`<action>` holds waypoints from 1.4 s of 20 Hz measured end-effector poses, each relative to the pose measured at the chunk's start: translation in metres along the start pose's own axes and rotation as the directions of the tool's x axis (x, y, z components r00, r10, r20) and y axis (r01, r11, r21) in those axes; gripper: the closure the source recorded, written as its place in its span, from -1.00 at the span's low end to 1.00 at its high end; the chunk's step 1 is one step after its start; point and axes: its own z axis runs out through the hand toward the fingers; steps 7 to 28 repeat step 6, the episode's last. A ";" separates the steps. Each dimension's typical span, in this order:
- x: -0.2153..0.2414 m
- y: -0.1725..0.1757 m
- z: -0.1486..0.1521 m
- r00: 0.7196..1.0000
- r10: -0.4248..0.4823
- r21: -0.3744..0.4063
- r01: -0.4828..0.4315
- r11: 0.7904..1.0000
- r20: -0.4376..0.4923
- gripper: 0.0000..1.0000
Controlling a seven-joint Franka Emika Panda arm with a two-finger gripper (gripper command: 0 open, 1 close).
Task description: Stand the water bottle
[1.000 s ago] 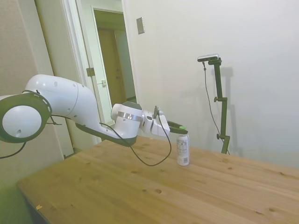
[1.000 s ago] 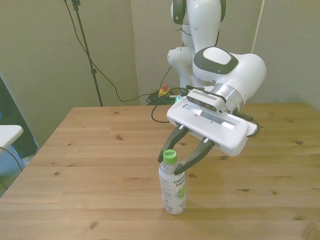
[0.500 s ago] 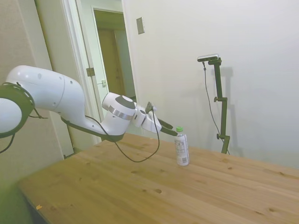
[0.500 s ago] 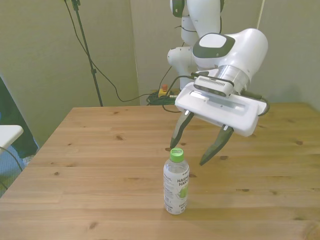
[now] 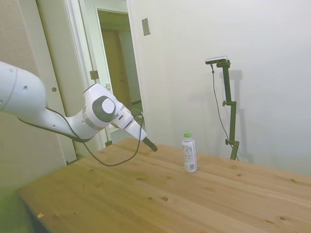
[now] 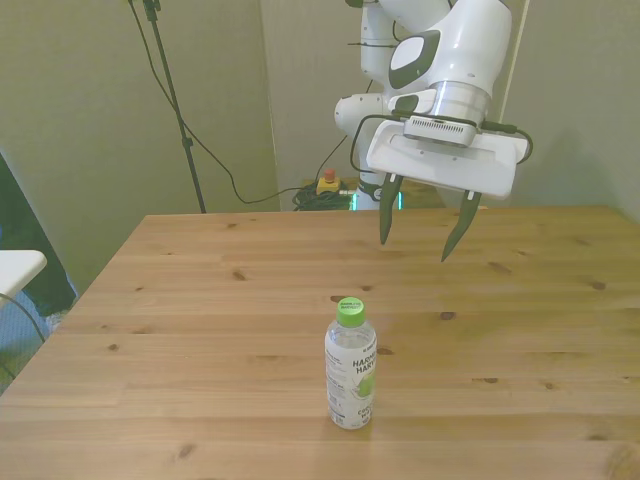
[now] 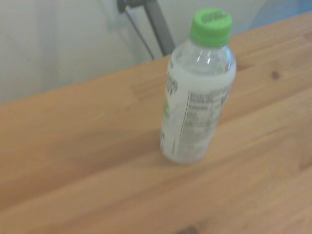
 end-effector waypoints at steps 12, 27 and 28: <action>-0.031 0.045 -0.037 0.955 -0.147 -0.108 0.180 0.978 0.259 -1.00; -0.031 0.045 -0.037 0.955 -0.147 -0.108 0.180 0.978 0.259 -1.00; -0.031 0.045 -0.037 0.955 -0.147 -0.108 0.180 0.978 0.259 -1.00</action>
